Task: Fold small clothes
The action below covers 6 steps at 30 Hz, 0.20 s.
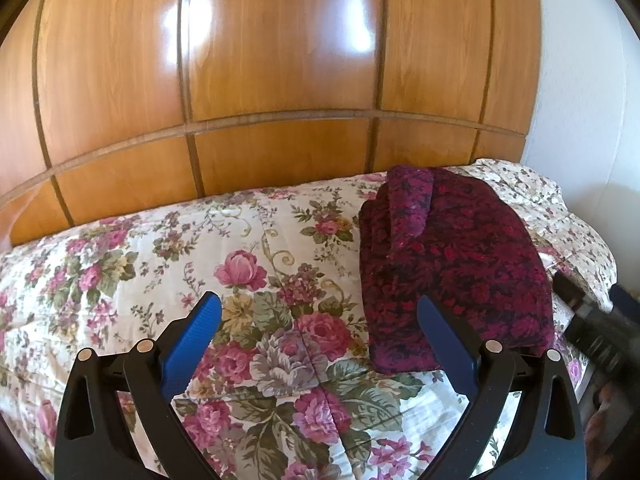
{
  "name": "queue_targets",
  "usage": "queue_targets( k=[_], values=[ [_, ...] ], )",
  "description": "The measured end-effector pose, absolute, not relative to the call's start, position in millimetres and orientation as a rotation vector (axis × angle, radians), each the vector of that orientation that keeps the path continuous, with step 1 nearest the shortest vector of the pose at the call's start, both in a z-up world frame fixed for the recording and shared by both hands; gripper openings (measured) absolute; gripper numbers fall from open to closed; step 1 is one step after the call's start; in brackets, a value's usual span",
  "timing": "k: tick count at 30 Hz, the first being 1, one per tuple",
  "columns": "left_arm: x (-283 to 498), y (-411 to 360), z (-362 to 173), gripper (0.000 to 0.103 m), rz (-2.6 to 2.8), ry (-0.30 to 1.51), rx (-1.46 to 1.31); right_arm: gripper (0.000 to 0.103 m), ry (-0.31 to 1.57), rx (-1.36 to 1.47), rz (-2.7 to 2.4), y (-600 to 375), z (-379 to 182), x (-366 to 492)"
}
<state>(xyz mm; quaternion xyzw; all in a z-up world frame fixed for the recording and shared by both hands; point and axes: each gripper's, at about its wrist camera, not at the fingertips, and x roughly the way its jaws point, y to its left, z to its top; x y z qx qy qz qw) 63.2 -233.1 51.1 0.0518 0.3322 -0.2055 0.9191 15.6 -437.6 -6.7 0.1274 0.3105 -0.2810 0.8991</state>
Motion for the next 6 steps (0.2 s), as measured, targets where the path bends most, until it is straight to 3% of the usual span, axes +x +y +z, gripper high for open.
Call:
queue_targets(
  k=[6],
  values=[
    [71,-230,40,0.097,-0.401,0.725,0.100,0.101,0.644,0.434,-0.648,-523,-12,23]
  ],
)
